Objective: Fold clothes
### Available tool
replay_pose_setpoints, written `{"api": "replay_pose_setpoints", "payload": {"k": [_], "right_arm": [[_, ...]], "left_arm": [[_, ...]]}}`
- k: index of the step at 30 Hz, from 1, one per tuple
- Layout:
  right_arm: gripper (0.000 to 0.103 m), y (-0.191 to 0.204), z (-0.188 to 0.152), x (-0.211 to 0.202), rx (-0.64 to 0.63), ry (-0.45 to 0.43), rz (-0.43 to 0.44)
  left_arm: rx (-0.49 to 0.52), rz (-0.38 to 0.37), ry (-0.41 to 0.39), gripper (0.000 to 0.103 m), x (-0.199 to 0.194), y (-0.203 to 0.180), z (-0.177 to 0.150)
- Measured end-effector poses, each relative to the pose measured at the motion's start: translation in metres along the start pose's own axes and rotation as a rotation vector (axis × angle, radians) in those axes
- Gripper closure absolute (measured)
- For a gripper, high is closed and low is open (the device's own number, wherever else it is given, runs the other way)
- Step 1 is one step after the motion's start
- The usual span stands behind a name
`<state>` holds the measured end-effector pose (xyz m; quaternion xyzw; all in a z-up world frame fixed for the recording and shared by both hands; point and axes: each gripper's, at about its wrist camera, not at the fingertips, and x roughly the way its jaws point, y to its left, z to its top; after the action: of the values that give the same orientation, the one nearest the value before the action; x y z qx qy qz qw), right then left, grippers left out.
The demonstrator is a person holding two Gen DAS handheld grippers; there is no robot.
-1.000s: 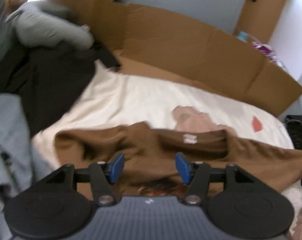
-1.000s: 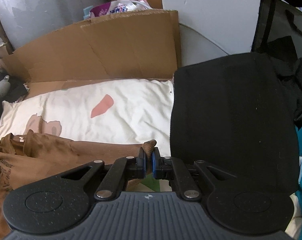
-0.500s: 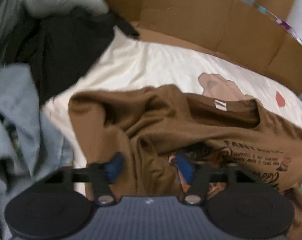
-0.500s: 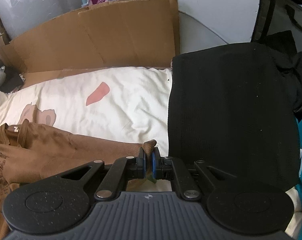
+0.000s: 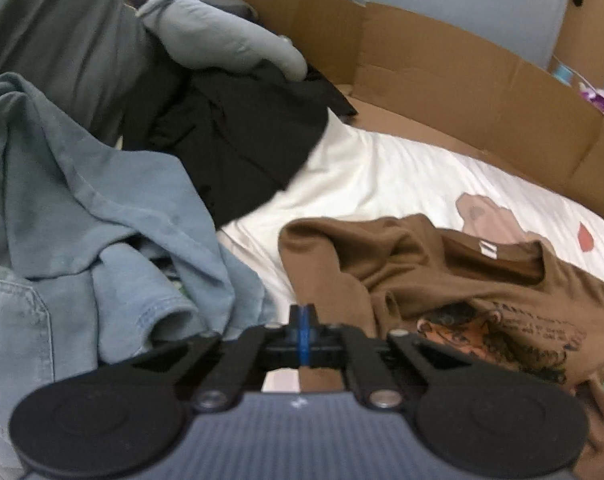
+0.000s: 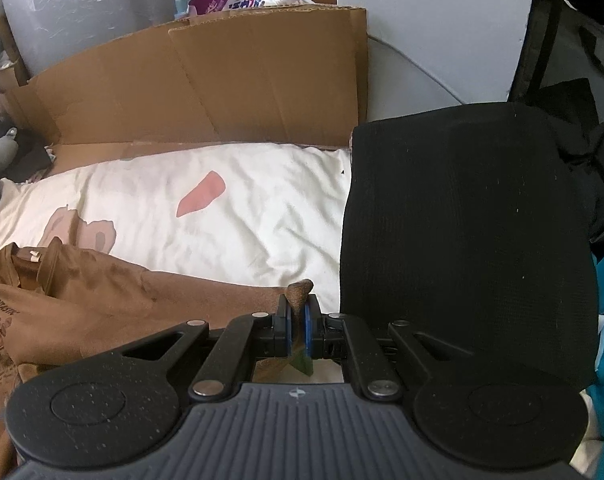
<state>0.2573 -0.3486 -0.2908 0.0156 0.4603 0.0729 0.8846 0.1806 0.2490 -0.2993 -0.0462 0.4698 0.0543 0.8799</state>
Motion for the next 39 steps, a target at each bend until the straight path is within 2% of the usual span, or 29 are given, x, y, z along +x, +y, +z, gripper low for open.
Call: {"api": "replay_pose_setpoints", "payload": {"k": [1,4,5,6,9,10,12,14,16,20,22,25,28,32,34,35,36,39], "right_arm": [[0.099,0.000,-0.001,0.000,-0.001,0.000,-0.001],[0.099,0.001,-0.003,0.001,-0.006,0.005,-0.004],[0.099,0.000,-0.003,0.001,-0.002,0.010,-0.004],[0.099,0.000,-0.004,0.002,0.000,0.014,-0.004],[0.099,-0.002,-0.006,0.003,-0.003,0.027,-0.002],[0.099,-0.002,-0.006,0.004,-0.005,0.031,-0.003],[0.099,-0.002,-0.007,0.006,-0.008,0.038,-0.005],[0.099,0.000,-0.008,0.008,-0.011,0.044,-0.007],[0.099,0.002,-0.008,0.010,-0.017,0.049,-0.009],[0.099,0.005,-0.009,0.012,-0.032,0.057,-0.012],[0.099,0.006,-0.009,0.012,-0.035,0.060,-0.015],[0.099,0.006,-0.011,0.014,-0.035,0.066,-0.016],[0.099,0.006,-0.012,0.016,-0.032,0.074,-0.017],[0.099,0.007,-0.014,0.018,-0.038,0.081,-0.016],[0.099,0.007,-0.013,0.019,-0.040,0.082,-0.015],[0.099,0.007,-0.013,0.018,-0.038,0.081,-0.015],[0.099,0.007,-0.013,0.018,-0.035,0.080,-0.015],[0.099,0.007,-0.013,0.018,-0.029,0.077,-0.014]], "left_arm": [[0.017,-0.010,0.006,0.100,0.000,-0.002,0.000],[0.068,0.010,0.014,0.082,0.009,-0.014,-0.001],[0.064,0.021,0.014,0.069,0.013,-0.015,-0.002],[0.055,0.027,0.009,0.061,0.019,-0.013,-0.002],[0.035,0.065,0.011,0.056,0.034,-0.005,-0.001],[0.035,0.082,0.017,0.053,0.038,-0.002,0.000],[0.034,0.117,0.029,0.035,0.046,0.004,0.004],[0.047,0.206,0.013,0.023,0.051,0.008,0.005],[0.068,0.258,-0.001,0.018,0.057,0.014,0.006],[0.033,0.336,0.045,0.015,0.081,0.035,0.009],[-0.045,0.351,0.097,0.011,0.095,0.050,0.007],[-0.145,0.331,0.102,0.008,0.101,0.065,0.002],[-0.158,0.314,0.092,0.012,0.104,0.070,-0.001],[-0.106,0.327,0.105,0.033,0.104,0.069,-0.002],[-0.053,0.343,0.115,0.048,0.102,0.064,0.001],[-0.023,0.355,0.117,0.066,0.100,0.061,0.003],[0.018,0.375,0.119,0.077,0.098,0.059,0.004],[0.054,0.377,0.137,0.083,0.094,0.067,0.005]]}}
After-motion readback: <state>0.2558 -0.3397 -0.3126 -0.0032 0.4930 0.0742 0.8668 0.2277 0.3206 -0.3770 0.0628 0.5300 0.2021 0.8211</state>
